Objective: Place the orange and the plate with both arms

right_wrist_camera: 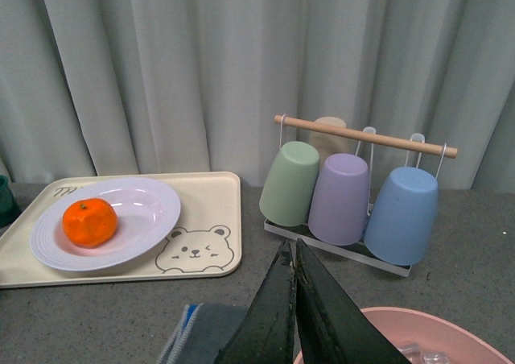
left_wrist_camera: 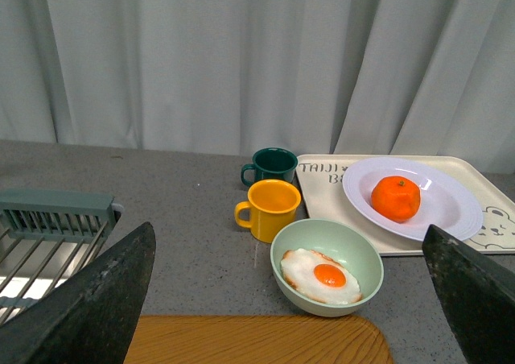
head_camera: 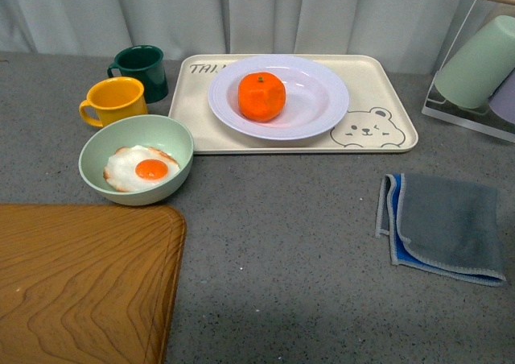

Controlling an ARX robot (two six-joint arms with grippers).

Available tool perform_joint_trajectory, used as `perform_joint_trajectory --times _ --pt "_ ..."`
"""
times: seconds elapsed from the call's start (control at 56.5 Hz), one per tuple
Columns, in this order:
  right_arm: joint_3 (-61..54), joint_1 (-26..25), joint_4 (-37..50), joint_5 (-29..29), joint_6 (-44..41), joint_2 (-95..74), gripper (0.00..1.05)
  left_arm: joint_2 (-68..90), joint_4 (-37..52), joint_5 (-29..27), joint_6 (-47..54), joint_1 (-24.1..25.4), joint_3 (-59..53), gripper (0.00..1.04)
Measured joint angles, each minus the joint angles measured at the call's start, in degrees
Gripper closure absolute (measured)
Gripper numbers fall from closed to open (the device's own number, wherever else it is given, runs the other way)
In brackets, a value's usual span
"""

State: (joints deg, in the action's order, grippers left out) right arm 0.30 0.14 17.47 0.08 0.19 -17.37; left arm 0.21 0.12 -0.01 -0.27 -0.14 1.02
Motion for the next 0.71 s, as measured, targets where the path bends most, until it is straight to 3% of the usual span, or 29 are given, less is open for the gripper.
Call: perform_joint_trajectory --times 0.496,0.602,0.708 --pt "0.0 0.0 -7.4 0.0 0.0 7.5 1.04 0.0 0.0 0.0 0.0 0.0 0.0 0.07" --pt "0.0 0.0 -16.6 -0.2 0.0 14.6 1.04 0.0 0.0 0.0 0.0 0.0 0.0 0.07" --pt "0.0 0.0 -17.2 -0.2 0.0 17.1 1.04 0.0 0.0 0.0 0.0 0.0 0.0 0.07"
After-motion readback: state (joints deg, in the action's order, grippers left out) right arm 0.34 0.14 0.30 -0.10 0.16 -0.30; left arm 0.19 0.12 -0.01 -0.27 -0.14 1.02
